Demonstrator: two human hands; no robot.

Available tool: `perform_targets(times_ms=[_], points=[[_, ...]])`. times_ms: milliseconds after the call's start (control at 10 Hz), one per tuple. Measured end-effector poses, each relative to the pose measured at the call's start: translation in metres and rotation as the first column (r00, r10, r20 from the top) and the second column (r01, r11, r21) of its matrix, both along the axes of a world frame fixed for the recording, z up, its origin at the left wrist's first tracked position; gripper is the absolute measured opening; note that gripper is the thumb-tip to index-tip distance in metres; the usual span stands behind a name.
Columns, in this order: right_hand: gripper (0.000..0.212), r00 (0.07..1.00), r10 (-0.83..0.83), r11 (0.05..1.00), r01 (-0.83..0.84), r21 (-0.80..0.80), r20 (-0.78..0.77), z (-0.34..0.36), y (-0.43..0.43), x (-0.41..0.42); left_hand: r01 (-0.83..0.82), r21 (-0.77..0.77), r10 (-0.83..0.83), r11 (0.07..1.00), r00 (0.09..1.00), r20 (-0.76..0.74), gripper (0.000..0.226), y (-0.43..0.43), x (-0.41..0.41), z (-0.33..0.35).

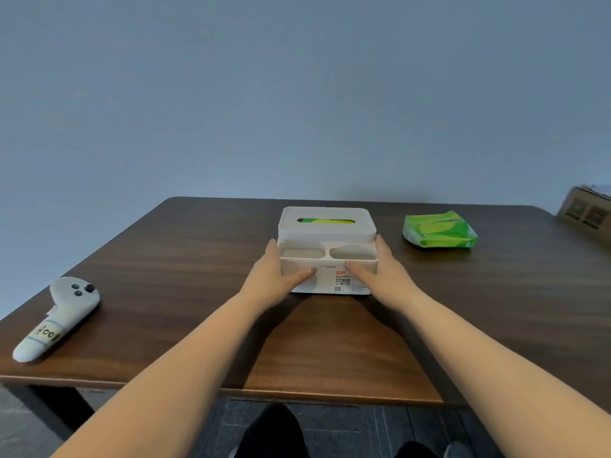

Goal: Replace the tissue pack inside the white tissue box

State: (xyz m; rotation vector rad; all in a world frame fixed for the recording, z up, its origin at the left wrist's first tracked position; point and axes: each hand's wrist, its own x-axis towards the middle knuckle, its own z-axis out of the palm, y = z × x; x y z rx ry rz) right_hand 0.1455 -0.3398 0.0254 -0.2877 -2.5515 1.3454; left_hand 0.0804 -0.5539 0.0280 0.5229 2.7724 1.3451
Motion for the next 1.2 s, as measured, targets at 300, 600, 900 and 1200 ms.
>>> perform_targets(times_ms=[300,600,900,1200], points=[[0.050,0.998,0.003,0.994,0.004,0.112,-0.061,-0.002,0.015,-0.010,-0.032,-0.070,0.031,0.997,0.999,-0.015,0.068,0.013,-0.019,0.001],[0.061,0.999,-0.024,0.976,0.030,0.214,-0.033,0.000,0.042,-0.058,-0.048,-0.157,0.046,0.986,0.999,-0.019,0.073,0.043,-0.065,0.007],[0.060,0.999,-0.029,0.982,0.033,0.188,-0.023,-0.001,0.059,-0.095,-0.066,-0.195,0.064,0.979,0.998,-0.019,0.071,0.063,-0.103,0.007],[0.097,0.996,-0.041,0.988,0.028,0.154,0.082,0.019,0.057,-0.090,-0.033,-0.305,0.050,0.952,0.998,0.048,0.110,0.056,-0.102,0.019]])
